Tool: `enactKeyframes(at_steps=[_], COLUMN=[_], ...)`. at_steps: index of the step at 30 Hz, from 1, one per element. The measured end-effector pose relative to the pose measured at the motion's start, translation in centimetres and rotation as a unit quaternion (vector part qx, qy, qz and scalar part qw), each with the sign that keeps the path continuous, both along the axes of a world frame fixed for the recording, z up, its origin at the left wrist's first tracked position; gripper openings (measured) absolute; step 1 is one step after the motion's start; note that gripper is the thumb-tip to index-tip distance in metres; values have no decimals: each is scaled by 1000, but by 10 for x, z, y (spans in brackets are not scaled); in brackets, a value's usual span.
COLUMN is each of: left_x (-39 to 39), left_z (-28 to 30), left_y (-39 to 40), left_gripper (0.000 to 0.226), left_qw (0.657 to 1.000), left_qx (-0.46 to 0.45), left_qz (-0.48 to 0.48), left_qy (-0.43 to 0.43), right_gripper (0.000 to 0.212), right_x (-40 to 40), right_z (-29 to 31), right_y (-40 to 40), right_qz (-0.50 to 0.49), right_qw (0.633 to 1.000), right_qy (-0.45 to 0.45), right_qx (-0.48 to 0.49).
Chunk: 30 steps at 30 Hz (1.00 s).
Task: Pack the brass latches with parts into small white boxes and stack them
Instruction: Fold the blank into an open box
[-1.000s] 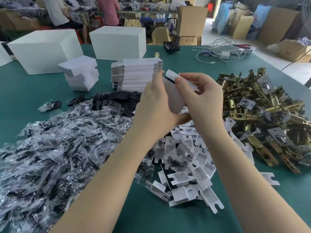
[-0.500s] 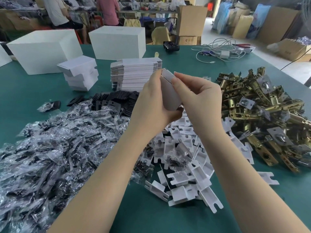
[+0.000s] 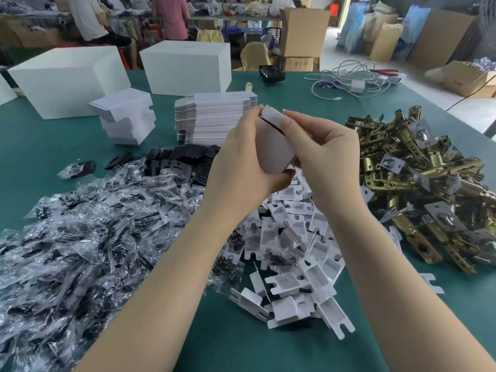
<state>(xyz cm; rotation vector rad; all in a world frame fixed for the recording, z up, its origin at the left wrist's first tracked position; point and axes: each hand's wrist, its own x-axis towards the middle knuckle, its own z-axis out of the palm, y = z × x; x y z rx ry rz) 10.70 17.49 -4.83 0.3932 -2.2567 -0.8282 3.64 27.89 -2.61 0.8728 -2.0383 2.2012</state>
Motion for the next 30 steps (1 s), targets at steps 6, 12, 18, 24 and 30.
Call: enactKeyframes(at_steps=[6, 12, 18, 24, 30], left_x=[4, 3, 5, 5, 5], left_z=[-2, 1, 0, -1, -3], left_y=[0, -3, -5, -14, -19], left_gripper=[87, 71, 67, 69, 75], left_qw=[999, 996, 996, 996, 997], left_qx=[-8, -34, -19, -5, -12], left_qz=[-47, -75, -85, -82, -79], left_qy=[24, 29, 32, 25, 23], right_gripper=[14, 14, 12, 13, 16], right_x=[-6, 0, 5, 4, -3], right_z=[1, 5, 7, 6, 9], right_y=[3, 3, 3, 4, 9], right_qz=[-34, -53, -42, -21, 31], right_qw=[999, 998, 995, 993, 992], right_qy=[1, 28, 68, 94, 100], right_qx=[5, 24, 54, 69, 76])
